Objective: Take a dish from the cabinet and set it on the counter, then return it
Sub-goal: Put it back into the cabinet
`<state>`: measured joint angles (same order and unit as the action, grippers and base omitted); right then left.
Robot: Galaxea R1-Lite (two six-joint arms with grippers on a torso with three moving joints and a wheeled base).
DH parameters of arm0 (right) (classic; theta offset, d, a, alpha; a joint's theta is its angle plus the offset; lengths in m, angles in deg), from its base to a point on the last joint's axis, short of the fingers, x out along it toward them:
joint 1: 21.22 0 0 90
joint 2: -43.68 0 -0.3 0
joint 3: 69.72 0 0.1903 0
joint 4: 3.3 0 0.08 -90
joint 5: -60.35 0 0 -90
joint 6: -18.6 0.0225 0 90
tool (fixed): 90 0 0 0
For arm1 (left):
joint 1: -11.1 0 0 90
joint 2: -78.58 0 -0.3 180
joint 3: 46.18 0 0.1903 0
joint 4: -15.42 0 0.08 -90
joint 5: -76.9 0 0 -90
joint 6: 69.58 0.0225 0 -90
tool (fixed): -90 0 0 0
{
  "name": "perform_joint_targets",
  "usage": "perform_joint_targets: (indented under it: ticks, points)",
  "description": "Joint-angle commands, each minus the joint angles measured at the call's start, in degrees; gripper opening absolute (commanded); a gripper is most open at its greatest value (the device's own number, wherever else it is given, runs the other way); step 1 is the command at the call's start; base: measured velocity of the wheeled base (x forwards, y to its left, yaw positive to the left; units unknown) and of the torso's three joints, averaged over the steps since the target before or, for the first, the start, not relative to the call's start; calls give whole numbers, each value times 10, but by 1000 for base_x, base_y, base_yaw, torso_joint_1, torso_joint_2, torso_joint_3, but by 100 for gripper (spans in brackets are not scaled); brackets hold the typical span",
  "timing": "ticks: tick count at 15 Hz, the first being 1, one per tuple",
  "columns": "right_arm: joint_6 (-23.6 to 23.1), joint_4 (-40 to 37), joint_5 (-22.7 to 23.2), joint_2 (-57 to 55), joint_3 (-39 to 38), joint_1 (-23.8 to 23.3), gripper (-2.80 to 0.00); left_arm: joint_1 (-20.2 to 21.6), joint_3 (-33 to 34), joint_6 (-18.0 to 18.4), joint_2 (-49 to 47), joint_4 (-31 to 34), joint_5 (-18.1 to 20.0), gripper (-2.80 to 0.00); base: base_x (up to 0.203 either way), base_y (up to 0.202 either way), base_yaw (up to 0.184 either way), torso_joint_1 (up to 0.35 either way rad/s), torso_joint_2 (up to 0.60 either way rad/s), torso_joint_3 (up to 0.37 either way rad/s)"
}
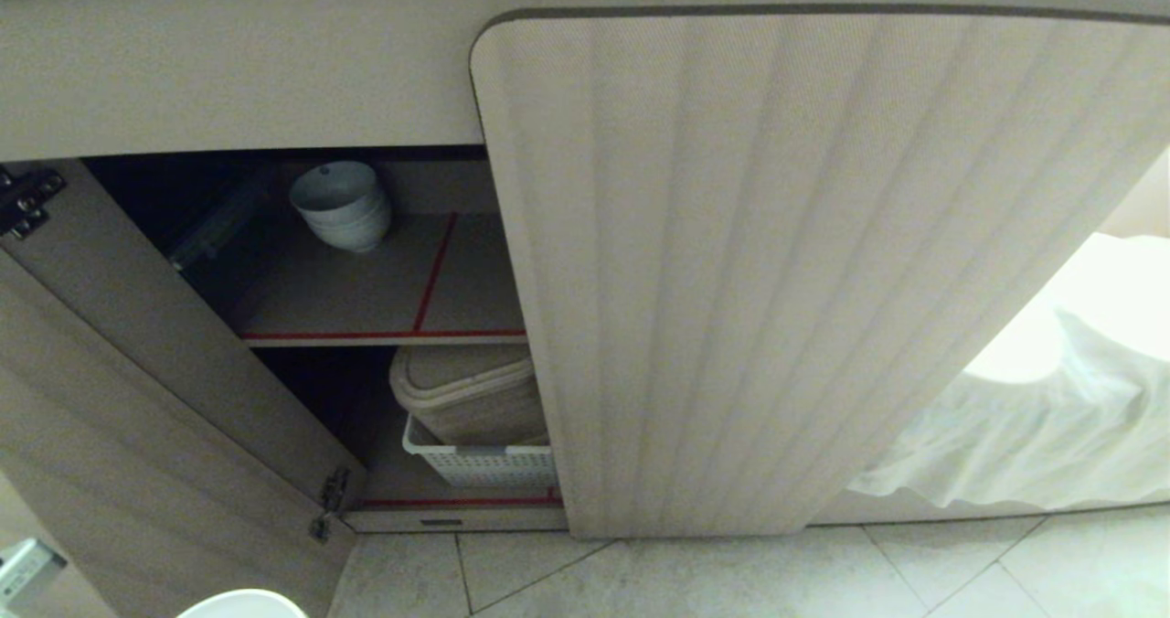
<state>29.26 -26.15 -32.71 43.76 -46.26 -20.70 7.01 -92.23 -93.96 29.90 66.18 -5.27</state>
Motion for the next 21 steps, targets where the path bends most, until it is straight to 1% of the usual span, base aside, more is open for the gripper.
perform_joint_targets:
  ticks: [1, 4, 7, 8, 10, 12, 13, 17, 21]
  points:
    - [1, 0, 0, -1, 0, 0, -280, 3, -2, -2, -15, -10, 1, -280, 0, 0, 0, 0, 0, 0]
    - [1, 0, 0, -1, 0, 0, -280, 4, -6, -4, -49, -54, -2, -280, 0, 0, 0, 0, 0, 0]
    - [1, 0, 0, -1, 0, 0, -280, 4, -28, -7, -92, -67, 4, -280, 0, 0, 0, 0, 0, 0]
    - [1, 0, 0, -1, 0, 0, -280, 3, -35, -14, -109, -77, 4, -280, 0, 0, 0, 0, 0, 0]
    - [1, 0, 0, -1, 0, 0, -280, 3, -43, -31, -146, -120, 4, -280, 0, 0, 0, 0, 0, 0]
    - [1, 0, 0, -1, 0, 0, -280, 4, -49, -36, -185, -165, 4, -280, 0, 0, 0, 0, 0, 0]
    - [1, 0, 0, -1, 0, 0, -280, 4, -55, -38, -200, -178, 4, -280, 0, 0, 0, 0, 0, 0]
    - [1, 0, 0, -1, 0, 0, -280, 3, -94, -85, -267, -214, 4, -280, 0, 0, 0, 0, 0, 0]
    - [1, 0, 0, -1, 0, 0, -280, 3, -128, -134, -316, -266, 2, -280, 0, 0, 0, 0, 0, 0]
